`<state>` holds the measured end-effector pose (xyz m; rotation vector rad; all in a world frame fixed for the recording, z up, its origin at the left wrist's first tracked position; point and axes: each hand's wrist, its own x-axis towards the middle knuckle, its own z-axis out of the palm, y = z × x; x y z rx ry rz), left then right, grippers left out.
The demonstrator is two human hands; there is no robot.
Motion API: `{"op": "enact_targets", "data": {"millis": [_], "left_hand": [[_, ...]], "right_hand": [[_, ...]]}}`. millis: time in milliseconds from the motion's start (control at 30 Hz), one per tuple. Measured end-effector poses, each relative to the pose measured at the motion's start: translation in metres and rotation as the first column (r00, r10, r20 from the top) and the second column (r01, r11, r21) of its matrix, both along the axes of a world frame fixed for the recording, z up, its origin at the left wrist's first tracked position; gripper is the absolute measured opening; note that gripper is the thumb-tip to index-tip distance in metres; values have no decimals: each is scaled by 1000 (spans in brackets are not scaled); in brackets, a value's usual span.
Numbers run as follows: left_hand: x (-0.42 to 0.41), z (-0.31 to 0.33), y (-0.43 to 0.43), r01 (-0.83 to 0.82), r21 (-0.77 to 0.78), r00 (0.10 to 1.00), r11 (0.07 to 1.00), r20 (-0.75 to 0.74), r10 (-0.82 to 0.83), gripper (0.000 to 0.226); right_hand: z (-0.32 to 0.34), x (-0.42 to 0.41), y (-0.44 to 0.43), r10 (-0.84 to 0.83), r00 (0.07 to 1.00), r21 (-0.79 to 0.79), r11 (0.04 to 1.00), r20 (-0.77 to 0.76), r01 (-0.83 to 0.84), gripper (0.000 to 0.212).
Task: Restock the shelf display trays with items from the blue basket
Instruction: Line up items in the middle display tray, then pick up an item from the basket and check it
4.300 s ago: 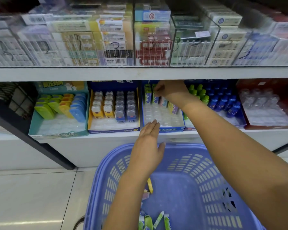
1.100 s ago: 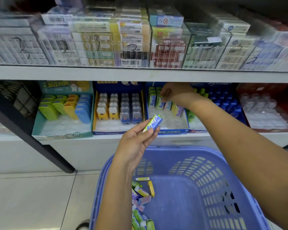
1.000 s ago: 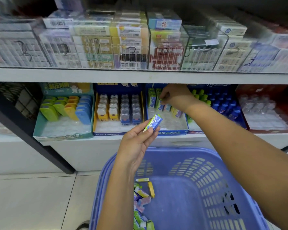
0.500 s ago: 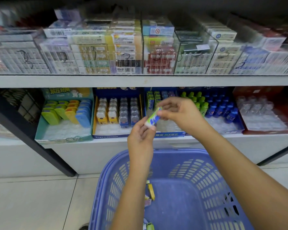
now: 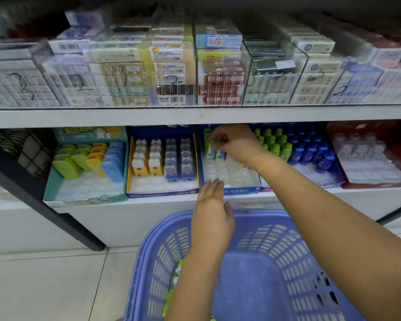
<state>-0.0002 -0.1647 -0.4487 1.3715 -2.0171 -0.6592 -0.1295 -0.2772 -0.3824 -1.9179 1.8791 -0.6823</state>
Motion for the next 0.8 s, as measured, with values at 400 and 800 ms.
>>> {"op": "enact_targets", "data": {"millis": [400, 800], "left_hand": [[8, -1, -5, 48, 13, 998, 999, 31, -48, 50], [31, -27, 6, -114, 125, 980, 986, -147, 132, 15]], "right_hand": [[-3, 14, -6, -20, 919, -91, 996, -393, -18, 19], [-40, 17, 97, -32, 999, -300, 953, 28, 39, 25]]}}
